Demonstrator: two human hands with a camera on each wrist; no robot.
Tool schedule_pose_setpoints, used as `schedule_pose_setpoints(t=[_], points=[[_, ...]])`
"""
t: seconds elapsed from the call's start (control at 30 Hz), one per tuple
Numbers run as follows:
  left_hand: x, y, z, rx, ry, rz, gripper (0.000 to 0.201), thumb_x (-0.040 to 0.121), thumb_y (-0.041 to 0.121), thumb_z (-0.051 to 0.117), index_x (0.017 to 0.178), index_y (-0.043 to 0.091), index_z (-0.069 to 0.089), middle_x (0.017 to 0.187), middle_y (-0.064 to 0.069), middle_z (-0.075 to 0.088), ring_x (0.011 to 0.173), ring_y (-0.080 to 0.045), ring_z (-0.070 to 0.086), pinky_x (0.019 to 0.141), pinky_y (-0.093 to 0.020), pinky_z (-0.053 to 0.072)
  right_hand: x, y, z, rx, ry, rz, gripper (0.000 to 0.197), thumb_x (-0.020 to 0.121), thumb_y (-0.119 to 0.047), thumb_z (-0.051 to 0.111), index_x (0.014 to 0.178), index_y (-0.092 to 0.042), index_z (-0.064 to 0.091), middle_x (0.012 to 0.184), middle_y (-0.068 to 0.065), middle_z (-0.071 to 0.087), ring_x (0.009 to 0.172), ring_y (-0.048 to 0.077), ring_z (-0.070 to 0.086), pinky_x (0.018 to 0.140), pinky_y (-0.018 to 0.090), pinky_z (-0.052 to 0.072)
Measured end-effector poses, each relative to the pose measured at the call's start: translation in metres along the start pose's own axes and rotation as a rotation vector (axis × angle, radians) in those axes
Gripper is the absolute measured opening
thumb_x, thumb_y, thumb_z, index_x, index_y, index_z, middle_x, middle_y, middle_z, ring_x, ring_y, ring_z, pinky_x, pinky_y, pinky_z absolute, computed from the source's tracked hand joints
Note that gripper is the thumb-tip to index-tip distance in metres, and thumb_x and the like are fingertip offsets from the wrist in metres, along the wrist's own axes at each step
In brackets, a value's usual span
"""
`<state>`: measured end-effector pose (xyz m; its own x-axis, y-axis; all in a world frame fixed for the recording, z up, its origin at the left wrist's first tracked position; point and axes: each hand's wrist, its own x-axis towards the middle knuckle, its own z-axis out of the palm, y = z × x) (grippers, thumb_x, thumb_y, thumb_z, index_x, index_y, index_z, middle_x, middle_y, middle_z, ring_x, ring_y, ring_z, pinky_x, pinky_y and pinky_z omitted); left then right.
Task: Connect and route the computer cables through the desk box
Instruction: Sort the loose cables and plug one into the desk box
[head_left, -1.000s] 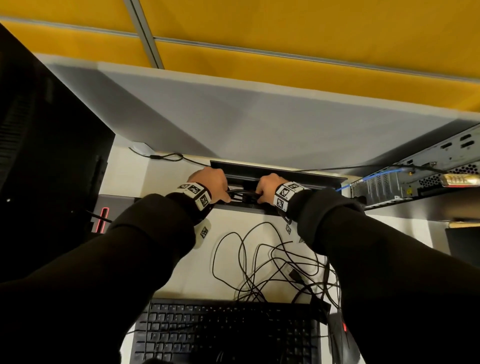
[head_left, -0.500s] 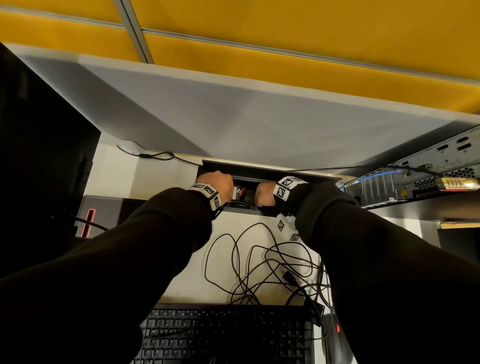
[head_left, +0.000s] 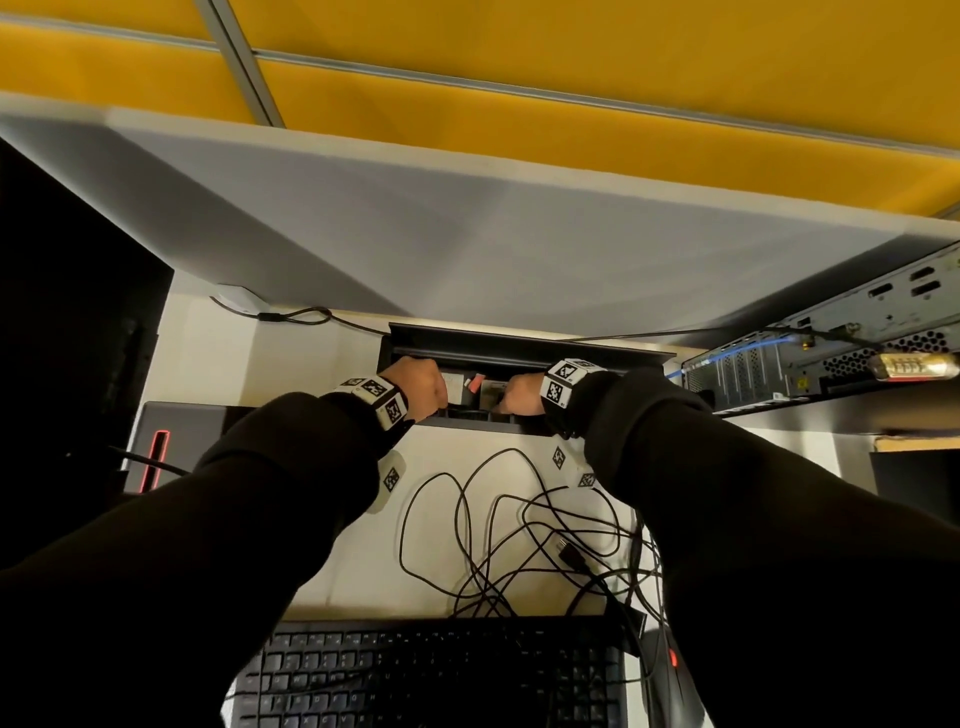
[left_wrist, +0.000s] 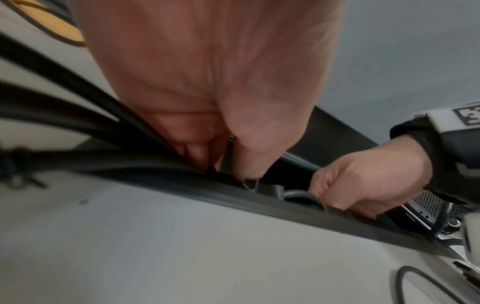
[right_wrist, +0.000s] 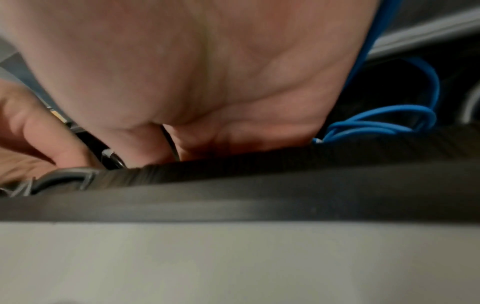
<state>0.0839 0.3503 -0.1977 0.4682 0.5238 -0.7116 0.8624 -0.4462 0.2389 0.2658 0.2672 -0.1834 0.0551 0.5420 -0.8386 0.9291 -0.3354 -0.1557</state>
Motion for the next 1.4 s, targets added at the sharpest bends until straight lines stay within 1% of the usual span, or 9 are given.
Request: schedule_pose_setpoints(t=[0.17, 0.3, 0.4, 0.6, 0.73, 0.93, 1.1, 1.2, 1.4], points=[[0.028, 0.004, 0.011, 0.073, -0.100, -0.009, 0.027, 0.100, 0.025, 0.056, 0.118, 0.015, 0.072, 0.121, -0.003, 0.069, 0.114, -0.025, 0.065, 0.105, -0.041, 0.051, -0.007, -0.001, 0.009, 0.002, 0.074, -0.057, 0.032, 0.106, -0.023, 0.048, 0.131, -0.009, 0.059, 0.130, 0.011, 0.061, 0.120, 0.025, 0.057, 0.108, 0.032, 0.040], [0.137, -0.046, 0.071, 0.163, -0.158, -0.001, 0.061, 0.070, 0.075, 0.039, 0.116, 0.047, 0.066, 0.129, 0.015, 0.067, 0.104, -0.018, 0.064, 0.091, -0.041, 0.054, -0.007, 0.000, 0.013, 0.096, 0.099, -0.033, 0.033, 0.104, -0.023, 0.050, 0.133, -0.012, 0.061, 0.133, 0.009, 0.062, 0.124, 0.026, 0.057, 0.112, 0.037, 0.041], [0.140, -0.042, 0.080, 0.193, -0.218, 0.004, 0.055, 0.069, 0.077, 0.049, 0.120, 0.058, 0.058, 0.138, 0.019, 0.061, 0.117, -0.018, 0.062, 0.097, -0.044, 0.051, -0.007, 0.003, 0.013, 0.184, 0.102, -0.048, 0.034, 0.103, -0.023, 0.053, 0.134, -0.013, 0.061, 0.134, 0.009, 0.062, 0.124, 0.025, 0.057, 0.112, 0.039, 0.041], [0.126, -0.035, 0.072, 0.224, -0.181, 0.098, 0.051, 0.099, 0.044, 0.051, 0.149, 0.038, 0.046, 0.158, 0.006, 0.044, 0.140, -0.025, 0.047, 0.116, -0.046, 0.038, -0.005, 0.001, 0.010, 0.162, 0.095, -0.054, 0.036, 0.108, -0.021, 0.044, 0.141, -0.009, 0.053, 0.144, 0.011, 0.054, 0.133, 0.026, 0.050, 0.115, 0.033, 0.035], [0.024, 0.005, 0.009, 0.210, -0.183, 0.087, 0.037, 0.106, 0.028, 0.048, 0.140, 0.020, 0.059, 0.142, -0.003, 0.057, 0.128, -0.028, 0.056, 0.110, -0.036, 0.043, -0.014, -0.005, 0.009, 0.168, 0.114, -0.118, 0.043, 0.108, -0.042, 0.038, 0.126, -0.014, 0.065, 0.111, 0.007, 0.065, 0.102, 0.022, 0.060, 0.088, 0.030, 0.043], [0.008, 0.013, 0.001, 0.126, -0.127, 0.043, 0.030, 0.101, 0.040, 0.054, 0.110, 0.013, 0.064, 0.116, -0.009, 0.069, 0.099, -0.024, 0.063, 0.093, -0.037, 0.051, -0.026, 0.000, 0.003, 0.258, 0.110, -0.324, 0.028, 0.098, -0.040, 0.062, 0.116, -0.025, 0.077, 0.106, -0.011, 0.072, 0.085, 0.004, 0.058, 0.082, 0.019, 0.044], [0.011, 0.018, 0.005, 0.136, -0.090, 0.022, 0.042, 0.106, 0.040, 0.046, 0.134, 0.012, 0.060, 0.133, -0.011, 0.063, 0.118, -0.027, 0.060, 0.100, -0.035, 0.043, -0.008, 0.004, -0.007, 0.329, 0.128, -0.049, 0.021, 0.082, -0.039, 0.079, 0.097, -0.024, 0.081, 0.091, -0.009, 0.075, 0.086, 0.007, 0.066, 0.088, 0.025, 0.053], [0.007, 0.022, 0.003, 0.142, -0.104, 0.039, 0.048, 0.105, 0.046, 0.047, 0.136, 0.012, 0.060, 0.133, -0.010, 0.063, 0.119, -0.026, 0.060, 0.102, -0.035, 0.043, 0.005, -0.003, 0.000, 0.061, 0.173, 0.108, 0.025, 0.087, -0.039, 0.071, 0.081, -0.016, 0.063, 0.087, 0.003, 0.070, 0.080, 0.019, 0.065, 0.075, 0.031, 0.053], [0.004, 0.027, 0.002, 0.210, -0.054, 0.037, 0.051, 0.105, 0.048, 0.047, 0.135, 0.008, 0.057, 0.134, -0.012, 0.062, 0.123, -0.027, 0.058, 0.103, -0.034, 0.041, 0.007, -0.006, 0.002, -0.111, 0.190, 0.073, 0.034, 0.097, -0.041, 0.056, 0.110, -0.011, 0.066, 0.083, 0.003, 0.058, 0.077, 0.021, 0.058, 0.073, 0.032, 0.046]])
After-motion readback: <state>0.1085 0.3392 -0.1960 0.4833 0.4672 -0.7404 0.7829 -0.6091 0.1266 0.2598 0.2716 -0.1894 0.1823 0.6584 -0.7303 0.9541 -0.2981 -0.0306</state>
